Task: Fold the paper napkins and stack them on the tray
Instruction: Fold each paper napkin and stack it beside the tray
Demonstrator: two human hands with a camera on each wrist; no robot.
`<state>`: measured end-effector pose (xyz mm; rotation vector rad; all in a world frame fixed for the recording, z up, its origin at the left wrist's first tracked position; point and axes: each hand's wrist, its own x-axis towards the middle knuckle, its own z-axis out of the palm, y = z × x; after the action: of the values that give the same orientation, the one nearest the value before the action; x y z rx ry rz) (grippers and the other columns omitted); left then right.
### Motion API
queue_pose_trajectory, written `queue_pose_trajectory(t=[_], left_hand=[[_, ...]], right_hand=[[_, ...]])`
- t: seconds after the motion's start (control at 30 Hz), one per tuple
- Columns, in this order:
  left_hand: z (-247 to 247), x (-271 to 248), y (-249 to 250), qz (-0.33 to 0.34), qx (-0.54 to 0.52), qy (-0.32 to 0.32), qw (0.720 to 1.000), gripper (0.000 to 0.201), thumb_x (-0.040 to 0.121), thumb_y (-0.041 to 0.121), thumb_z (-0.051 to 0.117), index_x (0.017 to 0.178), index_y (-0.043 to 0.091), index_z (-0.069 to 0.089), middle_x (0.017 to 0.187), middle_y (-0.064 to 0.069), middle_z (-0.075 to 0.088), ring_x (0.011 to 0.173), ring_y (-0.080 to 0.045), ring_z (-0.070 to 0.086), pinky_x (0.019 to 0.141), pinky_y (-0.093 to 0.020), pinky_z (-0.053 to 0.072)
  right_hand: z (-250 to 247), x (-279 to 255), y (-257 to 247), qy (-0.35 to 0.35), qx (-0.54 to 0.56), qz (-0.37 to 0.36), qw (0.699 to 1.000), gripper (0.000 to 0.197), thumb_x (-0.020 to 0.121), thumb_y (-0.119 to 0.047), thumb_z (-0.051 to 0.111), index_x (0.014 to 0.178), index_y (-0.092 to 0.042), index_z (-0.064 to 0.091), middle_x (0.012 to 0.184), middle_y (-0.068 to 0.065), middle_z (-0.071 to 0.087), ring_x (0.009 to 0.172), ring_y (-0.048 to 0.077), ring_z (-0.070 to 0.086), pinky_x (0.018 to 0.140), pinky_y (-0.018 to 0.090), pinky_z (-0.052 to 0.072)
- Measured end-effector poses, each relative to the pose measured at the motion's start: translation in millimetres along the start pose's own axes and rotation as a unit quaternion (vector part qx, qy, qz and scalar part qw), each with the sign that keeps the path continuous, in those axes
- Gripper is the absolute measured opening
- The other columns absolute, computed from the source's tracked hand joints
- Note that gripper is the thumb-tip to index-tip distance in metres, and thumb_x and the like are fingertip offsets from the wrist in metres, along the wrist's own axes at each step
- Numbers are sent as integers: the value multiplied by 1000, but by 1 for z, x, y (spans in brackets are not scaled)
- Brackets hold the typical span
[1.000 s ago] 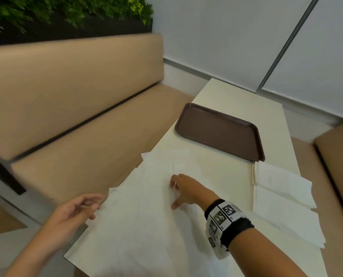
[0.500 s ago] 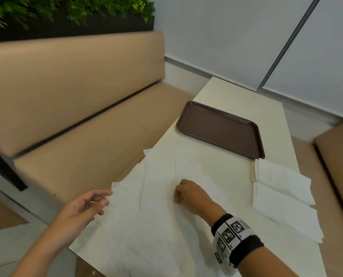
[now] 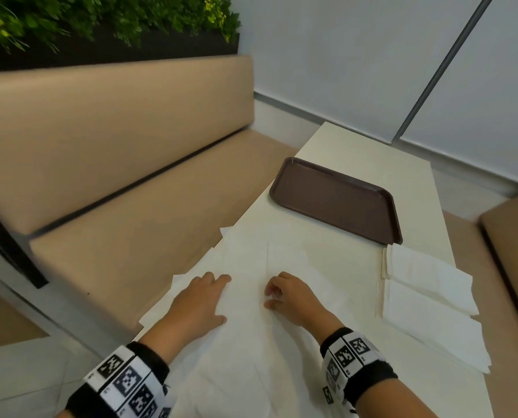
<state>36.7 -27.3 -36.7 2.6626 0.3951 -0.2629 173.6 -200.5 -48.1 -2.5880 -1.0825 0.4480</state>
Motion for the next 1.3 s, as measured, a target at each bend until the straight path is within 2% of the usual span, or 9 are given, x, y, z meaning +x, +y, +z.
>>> queue_pose_trajectory(t=[0.13, 0.2, 0.3, 0.53, 0.73, 0.9, 1.03, 1.13, 1.3], left_hand=[[3, 6, 7, -6, 68, -20, 997, 37, 92, 30, 51, 127, 24, 44, 106, 4, 41, 102, -18, 43, 60, -25, 33], [6, 7, 10, -16, 106, -7, 994, 7, 93, 19, 46, 99, 19, 51, 79, 7, 30, 86, -17, 39, 49, -23, 21], [14, 8, 14, -17, 119, 11, 993, 34, 86, 2, 47, 64, 21, 29, 69, 7, 22, 77, -17, 39, 46, -22, 15], [18, 17, 7, -39, -77, 84, 993, 25, 91, 9, 49, 105, 19, 67, 104, 2, 64, 91, -15, 58, 73, -19, 41], [-15, 12, 26, 24, -249, 184, 950, 15, 87, 14, 64, 81, 26, 70, 80, 5, 68, 66, -5, 58, 62, -11, 42], [-72, 6, 68, 126, -278, 193, 933, 29, 76, 3, 67, 69, 30, 61, 84, -6, 67, 79, -21, 61, 74, -34, 49], [-134, -19, 112, 240, -238, 76, 938, 25, 74, -6, 58, 71, 19, 64, 65, 20, 61, 58, 6, 51, 53, -10, 35], [-178, -41, 131, 308, -218, -27, 926, 21, 75, -2, 57, 77, 16, 67, 54, 12, 51, 46, -5, 37, 48, -17, 31], [-215, -53, 132, 340, -312, -34, 886, 23, 75, 1, 60, 77, 21, 69, 73, -6, 63, 66, -20, 56, 61, -26, 47]], right_hand=[[0, -1, 2, 7, 1, -6, 1000, 15, 89, -22, 60, 103, -15, 63, 94, -6, 47, 85, 14, 47, 74, 21, 36], [-1, -1, 1, 1, 1, -6, 1000, 16, 89, -22, 60, 103, -16, 63, 94, -6, 47, 84, 14, 46, 74, 21, 35], [-3, 0, 1, -10, -4, -7, 1000, 17, 88, -22, 61, 104, -16, 62, 94, -6, 46, 85, 14, 46, 74, 21, 35], [-6, -3, 1, -29, -2, -3, 1000, 24, 88, -26, 62, 110, -17, 60, 99, -6, 46, 88, 13, 45, 77, 19, 35], [-26, -16, 0, 20, 108, 0, 994, 28, 94, -29, 57, 121, -21, 55, 114, -5, 48, 102, 9, 48, 85, 18, 34], [-71, -32, -5, 178, 231, -26, 956, 39, 95, -5, 48, 130, -21, 46, 127, -6, 46, 117, 12, 46, 99, 30, 41], [-118, -57, -10, 188, 375, -65, 905, 52, 87, -38, 57, 134, -38, 36, 138, -15, 43, 130, -5, 36, 106, 24, 35], [-127, -69, -7, 121, 423, -105, 892, 98, 59, -72, 69, 141, -46, 22, 146, -19, 35, 137, -5, 28, 110, 25, 28], [-106, -74, -13, 51, 525, -100, 844, 118, 53, -39, 90, 146, -30, 18, 144, -1, 45, 133, 20, 43, 107, 43, 40]])
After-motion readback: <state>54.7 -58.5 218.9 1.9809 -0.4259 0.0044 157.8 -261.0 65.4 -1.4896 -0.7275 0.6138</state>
